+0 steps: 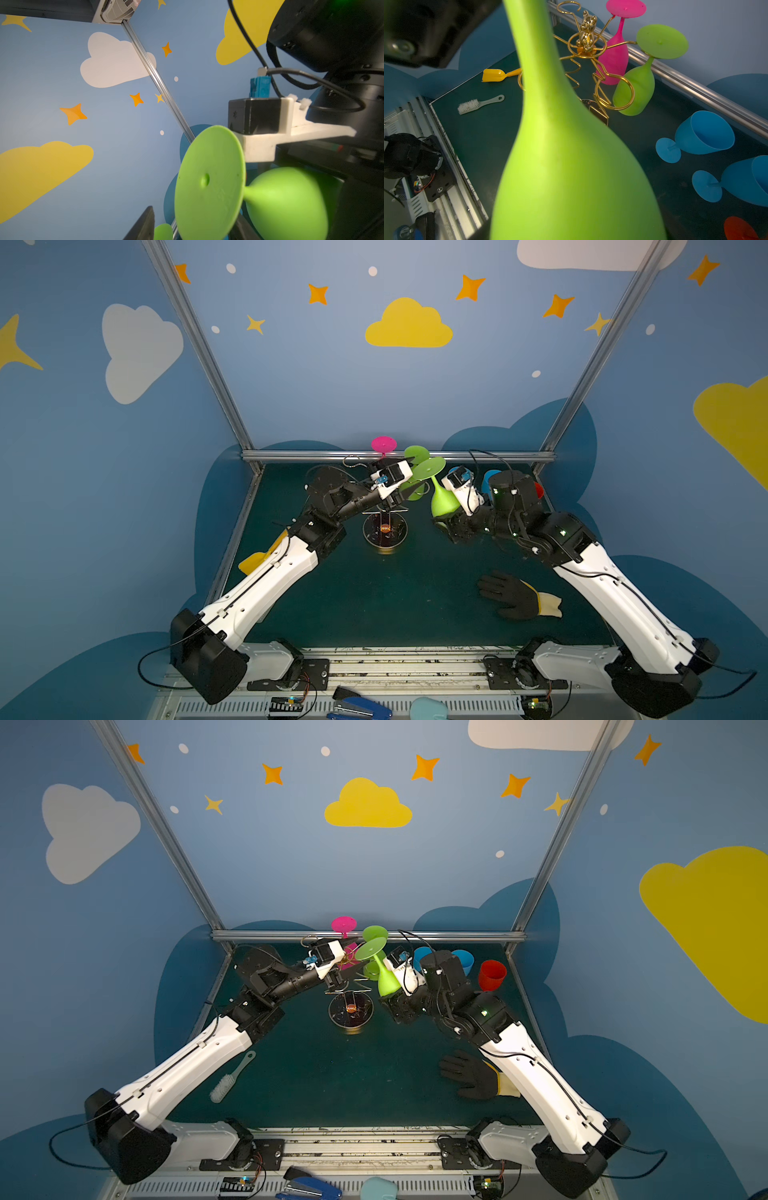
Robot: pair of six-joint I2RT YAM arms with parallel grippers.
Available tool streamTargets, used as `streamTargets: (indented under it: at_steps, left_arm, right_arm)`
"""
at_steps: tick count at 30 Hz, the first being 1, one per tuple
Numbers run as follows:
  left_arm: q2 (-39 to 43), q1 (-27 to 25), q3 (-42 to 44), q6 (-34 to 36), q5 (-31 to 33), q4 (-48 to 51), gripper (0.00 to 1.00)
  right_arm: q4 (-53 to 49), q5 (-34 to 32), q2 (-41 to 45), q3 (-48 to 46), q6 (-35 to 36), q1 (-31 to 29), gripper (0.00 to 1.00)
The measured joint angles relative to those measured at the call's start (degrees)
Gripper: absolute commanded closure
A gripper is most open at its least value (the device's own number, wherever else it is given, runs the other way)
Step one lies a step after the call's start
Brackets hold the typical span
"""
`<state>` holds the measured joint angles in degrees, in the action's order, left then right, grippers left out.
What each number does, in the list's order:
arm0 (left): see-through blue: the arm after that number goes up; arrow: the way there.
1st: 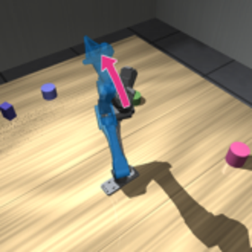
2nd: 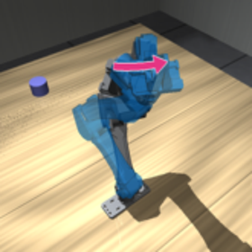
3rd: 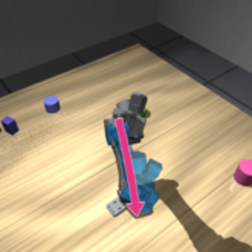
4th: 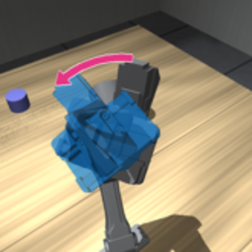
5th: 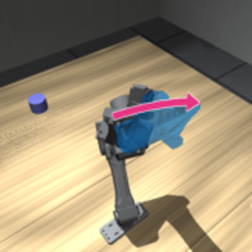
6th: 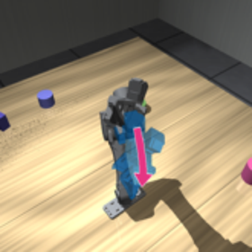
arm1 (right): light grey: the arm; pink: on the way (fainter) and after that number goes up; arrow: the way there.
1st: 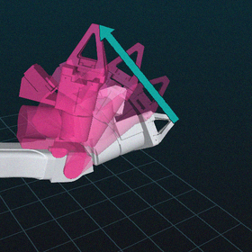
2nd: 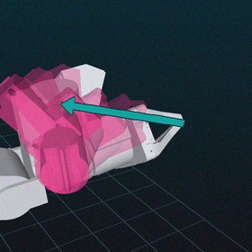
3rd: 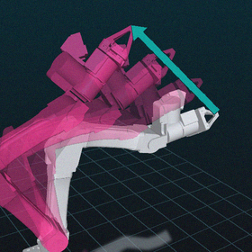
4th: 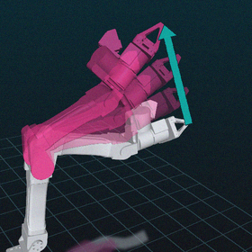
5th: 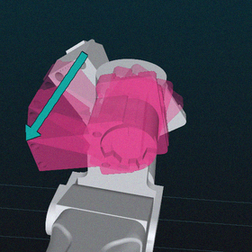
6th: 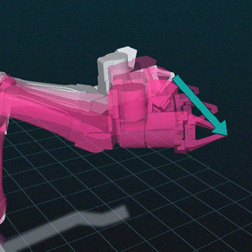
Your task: Take the wine glass off the wine glass rack
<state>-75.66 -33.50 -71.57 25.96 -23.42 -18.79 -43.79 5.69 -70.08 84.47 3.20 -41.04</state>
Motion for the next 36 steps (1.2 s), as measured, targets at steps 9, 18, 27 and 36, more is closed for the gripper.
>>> streamTargets:
  at_steps: [9,18,27,36]
  left_arm:
    - [-0.3,-0.3,-0.1,4.1,0.7,0.9,0.89]
    - [0.3,-0.3,1.1,6.2,3.7,0.7,0.97]
    - [2.9,-0.2,1.6,-5.5,12.8,4.3,0.97]
    - [4.2,0.7,1.6,-18.4,17.8,8.5,0.97]
  right_arm:
    - [-1.1,1.2,-1.6,1.9,-1.9,-0.6,0.68]
    - [-1.0,3.0,-1.4,1.9,-3.3,-0.7,0.19]
    - [10.6,11.6,4.4,-0.5,-4.8,5.4,0.14]
    - [24.9,21.3,13.6,-8.8,-12.1,13.8,0.14]
